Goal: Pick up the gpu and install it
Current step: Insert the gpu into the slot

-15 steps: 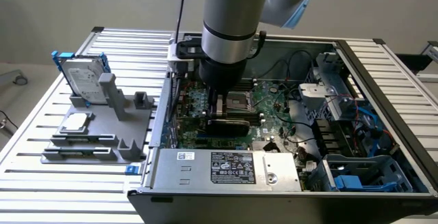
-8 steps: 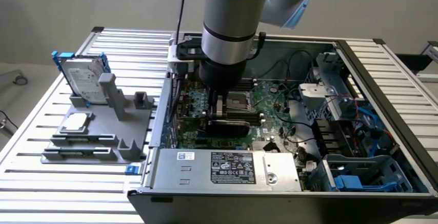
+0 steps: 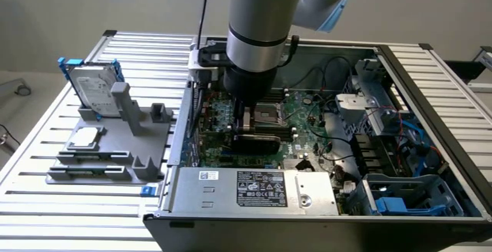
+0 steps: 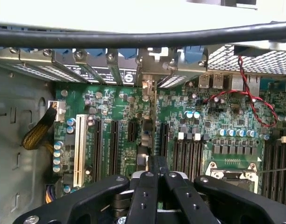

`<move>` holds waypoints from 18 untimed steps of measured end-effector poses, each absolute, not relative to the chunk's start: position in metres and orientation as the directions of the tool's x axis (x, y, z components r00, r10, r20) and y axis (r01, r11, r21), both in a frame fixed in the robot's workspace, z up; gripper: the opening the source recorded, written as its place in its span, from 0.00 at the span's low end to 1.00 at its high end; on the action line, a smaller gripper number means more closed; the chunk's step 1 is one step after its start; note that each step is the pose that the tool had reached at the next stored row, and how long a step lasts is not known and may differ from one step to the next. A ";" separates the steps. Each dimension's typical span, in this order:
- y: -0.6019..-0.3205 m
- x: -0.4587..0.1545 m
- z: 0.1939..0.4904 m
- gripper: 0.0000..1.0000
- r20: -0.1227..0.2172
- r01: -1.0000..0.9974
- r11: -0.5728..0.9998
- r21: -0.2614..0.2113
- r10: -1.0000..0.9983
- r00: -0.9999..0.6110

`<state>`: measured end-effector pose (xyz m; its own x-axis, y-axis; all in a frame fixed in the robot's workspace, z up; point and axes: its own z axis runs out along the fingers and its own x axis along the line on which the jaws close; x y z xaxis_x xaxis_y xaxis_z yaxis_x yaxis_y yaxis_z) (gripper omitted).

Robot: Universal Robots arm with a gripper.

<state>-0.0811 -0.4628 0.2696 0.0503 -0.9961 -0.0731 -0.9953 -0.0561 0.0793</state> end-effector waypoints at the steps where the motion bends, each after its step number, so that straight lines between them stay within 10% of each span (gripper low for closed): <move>1: -0.463 -0.081 0.273 0.11 -0.072 -0.995 -0.056 0.081 -0.996 0.050; 18: -0.464 -0.098 0.293 0.11 -0.072 -0.995 -0.056 0.082 -0.996 0.050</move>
<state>-0.0975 -0.4640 0.2928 0.0502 -0.9961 -0.0721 -0.9950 -0.0561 0.0825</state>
